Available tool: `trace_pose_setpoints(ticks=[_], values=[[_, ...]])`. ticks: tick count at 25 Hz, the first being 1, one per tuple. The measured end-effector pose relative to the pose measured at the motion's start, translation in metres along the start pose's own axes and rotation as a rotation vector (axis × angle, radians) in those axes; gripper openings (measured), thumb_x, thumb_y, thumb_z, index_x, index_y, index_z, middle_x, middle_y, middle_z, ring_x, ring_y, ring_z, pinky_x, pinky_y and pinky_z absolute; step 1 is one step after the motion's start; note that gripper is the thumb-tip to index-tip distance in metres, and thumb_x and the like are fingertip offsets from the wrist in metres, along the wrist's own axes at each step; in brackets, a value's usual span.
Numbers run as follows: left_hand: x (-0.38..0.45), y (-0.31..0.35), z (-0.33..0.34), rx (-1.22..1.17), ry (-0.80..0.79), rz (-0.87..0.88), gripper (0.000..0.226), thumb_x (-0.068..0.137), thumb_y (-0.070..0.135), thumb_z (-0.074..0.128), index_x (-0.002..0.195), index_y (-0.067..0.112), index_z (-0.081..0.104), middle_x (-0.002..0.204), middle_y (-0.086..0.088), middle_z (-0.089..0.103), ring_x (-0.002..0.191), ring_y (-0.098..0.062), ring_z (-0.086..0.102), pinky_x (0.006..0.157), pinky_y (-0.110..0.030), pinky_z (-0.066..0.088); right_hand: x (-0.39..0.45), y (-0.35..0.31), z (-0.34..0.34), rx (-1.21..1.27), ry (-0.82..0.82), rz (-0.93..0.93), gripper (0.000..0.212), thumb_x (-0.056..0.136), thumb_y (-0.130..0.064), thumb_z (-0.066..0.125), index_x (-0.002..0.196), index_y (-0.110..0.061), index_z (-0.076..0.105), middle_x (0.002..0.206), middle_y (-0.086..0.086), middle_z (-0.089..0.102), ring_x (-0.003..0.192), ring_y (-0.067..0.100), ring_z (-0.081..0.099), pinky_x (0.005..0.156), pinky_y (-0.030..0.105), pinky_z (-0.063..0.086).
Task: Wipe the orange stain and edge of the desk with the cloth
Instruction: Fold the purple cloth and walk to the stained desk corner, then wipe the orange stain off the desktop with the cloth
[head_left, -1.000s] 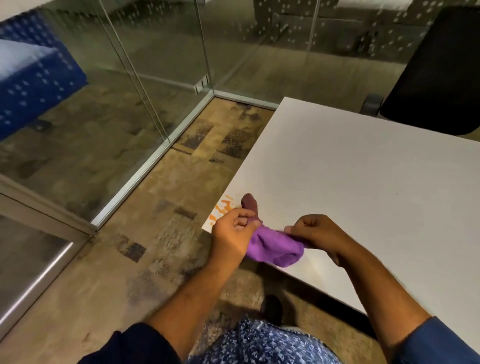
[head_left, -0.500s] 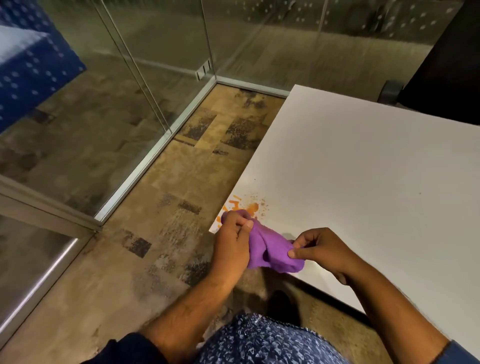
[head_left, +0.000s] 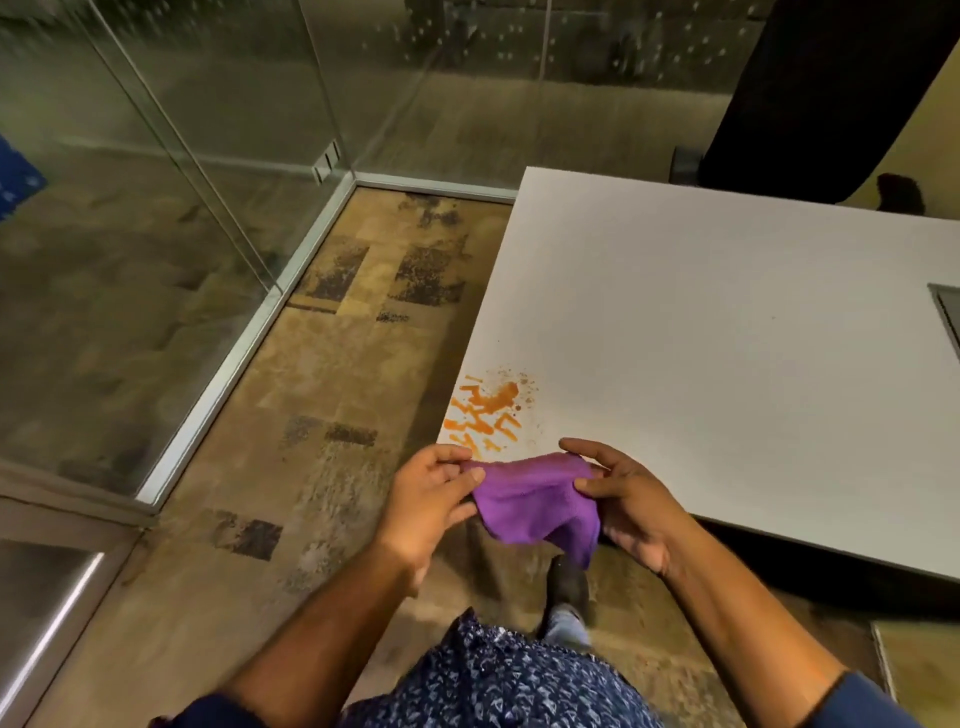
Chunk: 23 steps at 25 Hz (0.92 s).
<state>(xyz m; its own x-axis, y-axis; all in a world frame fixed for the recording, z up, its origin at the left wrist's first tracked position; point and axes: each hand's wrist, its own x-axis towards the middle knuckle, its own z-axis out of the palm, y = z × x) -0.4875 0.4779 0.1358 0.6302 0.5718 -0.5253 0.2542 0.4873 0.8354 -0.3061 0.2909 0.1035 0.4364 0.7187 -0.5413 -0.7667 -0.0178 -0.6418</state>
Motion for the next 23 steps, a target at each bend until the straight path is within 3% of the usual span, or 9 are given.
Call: trace_pose_setpoints(ticks=[3,7,9,11,13,16,19,21,23], values=[[-0.006,0.011,-0.015,0.246,-0.136,0.056,0.035,0.082,-0.001,0.088,0.109,0.017,0.076,0.098,-0.009,0.084,0.091,-0.02,0.08,0.077,-0.025,0.063,-0.008,0.011,0.022,-0.005,0.074,-0.075,0.055,0.084,0.029,0.051,0.126,0.002,0.074,0.125,0.029,0.073,0.106,0.033,0.074,0.091,0.038,0.066],[-0.008,0.03,-0.021,0.73,-0.1,0.418,0.019,0.083,0.015,0.091,0.094,0.025,0.08,0.102,0.002,0.071,0.09,-0.006,0.065,0.084,-0.02,0.051,-0.029,0.009,0.038,-0.136,0.225,-0.256,0.059,0.082,0.03,0.057,0.119,-0.008,0.08,0.13,0.022,0.076,0.114,0.029,0.072,0.086,0.031,0.066],[-0.011,0.041,-0.013,0.705,-0.185,0.473,0.015,0.091,0.02,0.085,0.09,0.03,0.073,0.111,0.0,0.072,0.099,-0.005,0.064,0.089,-0.015,0.049,-0.039,0.01,0.041,-0.405,0.4,-0.4,0.062,0.082,0.021,0.07,0.128,-0.02,0.076,0.134,0.009,0.074,0.118,0.023,0.07,0.093,0.033,0.063],[-0.009,0.049,0.002,0.648,-0.275,0.421,0.018,0.1,0.024,0.074,0.086,0.029,0.065,0.094,-0.002,0.074,0.084,-0.01,0.065,0.076,-0.021,0.051,-0.047,0.02,0.048,-0.692,0.641,-0.487,0.067,0.083,-0.001,0.084,0.141,-0.027,0.064,0.141,-0.004,0.06,0.12,0.016,0.063,0.097,0.035,0.058],[0.0,0.057,0.02,0.645,-0.313,0.41,0.019,0.101,0.025,0.071,0.085,0.027,0.061,0.078,-0.008,0.065,0.074,-0.018,0.059,0.072,-0.033,0.047,-0.049,0.039,0.058,-0.7,0.786,-0.571,0.063,0.082,-0.019,0.088,0.137,-0.031,0.059,0.141,-0.008,0.051,0.117,0.012,0.06,0.095,0.034,0.055],[0.012,0.067,0.045,0.631,-0.384,0.388,0.014,0.098,0.026,0.073,0.088,0.026,0.064,0.084,-0.025,0.065,0.076,-0.025,0.057,0.073,-0.043,0.046,-0.049,0.062,0.069,-0.586,0.653,-0.661,0.057,0.078,-0.036,0.087,0.127,-0.037,0.058,0.136,-0.01,0.06,0.12,0.008,0.064,0.091,0.029,0.059],[0.026,0.071,0.066,0.603,-0.417,0.374,0.013,0.09,0.034,0.074,0.095,0.025,0.067,0.103,-0.034,0.07,0.089,-0.039,0.068,0.089,-0.056,0.058,-0.042,0.063,0.069,-0.609,0.389,-0.594,0.083,0.073,-0.05,0.092,0.142,-0.04,0.048,0.143,-0.019,0.057,0.123,-0.003,0.063,0.099,0.017,0.057],[0.036,0.072,0.079,0.583,-0.418,0.339,0.02,0.085,0.04,0.073,0.098,0.025,0.069,0.104,-0.025,0.074,0.1,-0.037,0.075,0.097,-0.062,0.06,-0.03,0.055,0.068,-0.646,0.417,-0.576,0.093,0.074,-0.046,0.094,0.15,-0.035,0.042,0.144,-0.021,0.054,0.123,-0.005,0.061,0.098,0.013,0.055],[0.046,0.075,0.093,0.562,-0.434,0.306,0.021,0.085,0.039,0.073,0.1,0.026,0.071,0.105,-0.016,0.079,0.106,-0.034,0.077,0.099,-0.06,0.061,-0.015,0.039,0.063,-0.655,0.559,-0.587,0.075,0.083,-0.032,0.089,0.146,-0.026,0.049,0.134,-0.014,0.06,0.116,0.002,0.064,0.094,0.019,0.057]])
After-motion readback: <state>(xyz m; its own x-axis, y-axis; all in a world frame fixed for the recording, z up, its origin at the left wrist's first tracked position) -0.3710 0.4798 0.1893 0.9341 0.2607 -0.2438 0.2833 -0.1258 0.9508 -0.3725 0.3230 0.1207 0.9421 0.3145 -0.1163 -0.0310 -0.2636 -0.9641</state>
